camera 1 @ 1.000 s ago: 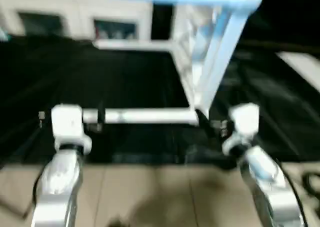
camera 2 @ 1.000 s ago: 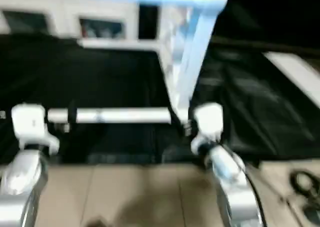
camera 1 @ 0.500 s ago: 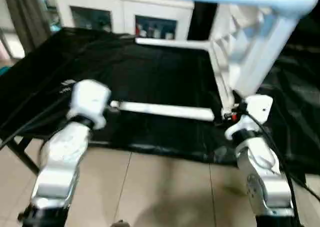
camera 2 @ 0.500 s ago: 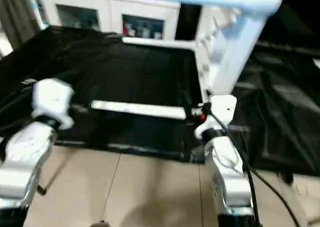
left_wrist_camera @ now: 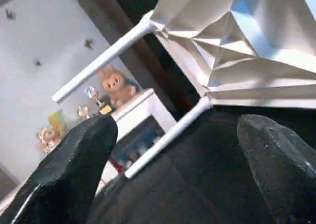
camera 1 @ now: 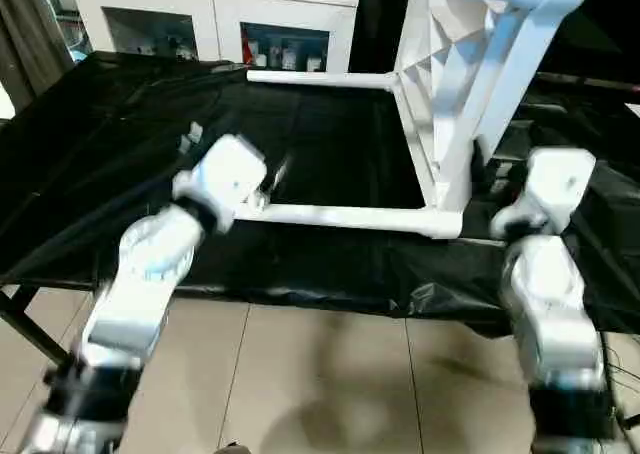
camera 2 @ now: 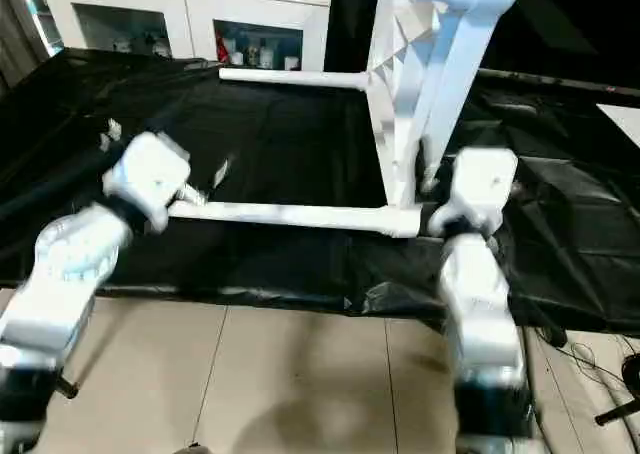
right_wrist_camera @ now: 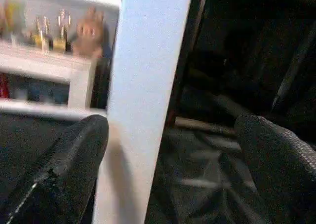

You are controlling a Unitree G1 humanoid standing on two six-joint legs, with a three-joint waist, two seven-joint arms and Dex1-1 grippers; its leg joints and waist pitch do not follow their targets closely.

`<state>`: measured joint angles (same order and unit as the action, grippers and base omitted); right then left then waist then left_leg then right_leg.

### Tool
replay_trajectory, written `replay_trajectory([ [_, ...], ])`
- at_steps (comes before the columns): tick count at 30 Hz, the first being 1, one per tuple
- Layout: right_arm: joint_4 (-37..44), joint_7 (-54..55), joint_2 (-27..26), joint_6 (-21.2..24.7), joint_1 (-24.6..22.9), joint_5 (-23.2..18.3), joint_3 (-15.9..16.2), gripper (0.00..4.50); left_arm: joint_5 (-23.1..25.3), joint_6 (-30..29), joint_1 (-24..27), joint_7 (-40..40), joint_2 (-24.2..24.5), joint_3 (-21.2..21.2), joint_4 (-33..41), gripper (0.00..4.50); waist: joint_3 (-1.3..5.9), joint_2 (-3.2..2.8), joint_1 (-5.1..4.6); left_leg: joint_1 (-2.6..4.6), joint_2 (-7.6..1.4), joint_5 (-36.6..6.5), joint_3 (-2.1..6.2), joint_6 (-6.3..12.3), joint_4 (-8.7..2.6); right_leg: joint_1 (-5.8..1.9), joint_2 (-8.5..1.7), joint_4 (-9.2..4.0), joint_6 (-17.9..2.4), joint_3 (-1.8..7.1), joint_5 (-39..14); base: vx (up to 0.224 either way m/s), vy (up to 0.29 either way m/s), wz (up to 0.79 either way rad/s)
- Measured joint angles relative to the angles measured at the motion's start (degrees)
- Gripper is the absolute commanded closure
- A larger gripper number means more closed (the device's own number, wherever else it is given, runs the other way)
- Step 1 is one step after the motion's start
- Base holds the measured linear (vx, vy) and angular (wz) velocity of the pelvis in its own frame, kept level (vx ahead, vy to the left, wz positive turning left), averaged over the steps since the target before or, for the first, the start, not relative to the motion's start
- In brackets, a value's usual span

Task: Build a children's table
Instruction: Flip table

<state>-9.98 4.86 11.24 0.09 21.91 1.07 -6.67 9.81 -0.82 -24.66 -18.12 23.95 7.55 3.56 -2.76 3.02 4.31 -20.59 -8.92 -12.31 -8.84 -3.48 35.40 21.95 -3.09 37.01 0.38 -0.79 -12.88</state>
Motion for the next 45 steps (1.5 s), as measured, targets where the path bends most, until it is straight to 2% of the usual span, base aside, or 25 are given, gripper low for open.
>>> replay_trajectory([
  [5,-13.3,-4.0,2.6,-1.7,7.8,0.5,0.4,0.08,1.4,2.8,-3.1,-0.4,0.6,0.5,-2.7,0.0,0.0,0.0,-0.84,-0.14,-0.02,0.2,-0.02,0.24,0.02,0.05,-0.02,0.01,-0.1,-0.06,0.1,0.0,0.0,0.0],
  [7,-19.2,-7.2,2.6,-2.5,10.5,-1.0,0.3,0.08,2.1,4.5,-3.5,-0.4,0.7,1.2,-3.7,0.0,0.0,0.0,-1.07,-0.18,-0.05,0.2,-0.03,0.28,0.02,0.06,-0.02,0.02,-0.1,-0.09,0.1,0.0,0.0,0.0],
  [16,-37.9,-15.0,3.0,-9.1,18.6,-3.2,-0.2,0.08,4.1,7.8,-6.7,-0.4,0.7,2.3,-6.3,0.0,-0.16,0.4,-0.7,-0.84,-0.12,0.6,-0.3,0.85,0.08,0.68,-0.15,0.06,-0.2,-0.16,0.2,0.0,0.0,0.0],
  [20,-44.1,-16.0,3.7,-12.0,21.1,-3.2,-0.4,0.08,6.0,9.6,-7.9,0.3,0.7,2.6,-7.6,0.0,-0.23,1.01,-0.68,-0.96,-0.5,0.6,-0.92,0.95,0.14,0.89,-0.18,0.11,-0.3,-0.18,0.2,0.0,0.0,0.0],
  [24,-51.8,-14.6,4.6,-13.4,25.0,-2.7,-0.6,0.08,7.9,14.1,-13.3,1.5,0.8,3.4,-11.3,0.0,-0.39,1.37,-0.35,-1.47,-0.76,0.8,-1.06,1.13,0.35,1.16,-0.17,0.1,-0.4,-0.41,0.4,0.0,0.0,0.0],
  [29,-56.5,-13.2,5.2,-13.3,27.4,-2.6,-1.7,0.08,9.3,20.1,-17.2,2.0,1.0,4.4,-13.1,0.0,-0.42,1.72,0.45,-1.47,-0.88,0.9,-1.23,1.1,0.38,1.18,-0.19,0.1,-0.4,-0.42,0.5,0.0,0.0,0.0],
  [30,-57.2,-13.3,5.2,-13.3,27.8,-2.6,-1.8,0.23,10.2,20.9,-18.2,2.5,1.1,4.7,-14.6,0.0,-0.45,1.77,0.67,-1.46,-0.9,0.9,-1.24,1.08,0.38,1.18,-0.19,0.13,-0.4,-0.43,0.5,0.0,0.0,0.0],
  [35,-60.6,-14.3,5.3,-13.5,30.3,-2.7,-1.9,0.6,17.0,21.3,-25.1,9.8,4.0,4.7,-23.2,0.0,-0.5,1.86,0.7,-1.52,-0.98,1.0,-1.24,0.97,0.37,1.23,-0.18,0.17,-0.5,-0.54,0.6,0.0,0.0,0.0],
  [37,-61.3,-14.8,5.4,-13.8,30.7,-2.7,-2.0,0.81,18.8,21.5,-26.7,11.9,4.3,4.7,-25.3,0.0,-0.5,1.87,0.73,-1.54,-0.98,1.0,-1.24,0.92,0.37,1.22,-0.19,0.16,-0.5,-0.54,0.6,0.0,0.0,0.0],
  [41,-62.8,-15.4,5.7,-14.2,32.0,-2.5,-2.0,0.94,21.6,22.0,-29.6,14.9,4.4,5.1,-30.1,0.0,-0.52,1.9,0.69,-1.58,-1.01,1.1,-1.23,0.87,0.36,1.28,-0.18,0.19,-0.5,-0.59,0.6,0.0,0.0,0.0],
  [45,-63.4,-16.3,6.2,-14.6,32.7,-2.2,-1.9,1.25,24.8,23.4,-35.5,19.2,5.1,6.3,-36.2,0.0,-0.53,1.92,0.82,-1.69,-1.09,1.1,-1.19,0.88,0.36,1.3,-0.18,0.16,-0.5,-0.79,0.6,0.0,0.0,0.0],
])
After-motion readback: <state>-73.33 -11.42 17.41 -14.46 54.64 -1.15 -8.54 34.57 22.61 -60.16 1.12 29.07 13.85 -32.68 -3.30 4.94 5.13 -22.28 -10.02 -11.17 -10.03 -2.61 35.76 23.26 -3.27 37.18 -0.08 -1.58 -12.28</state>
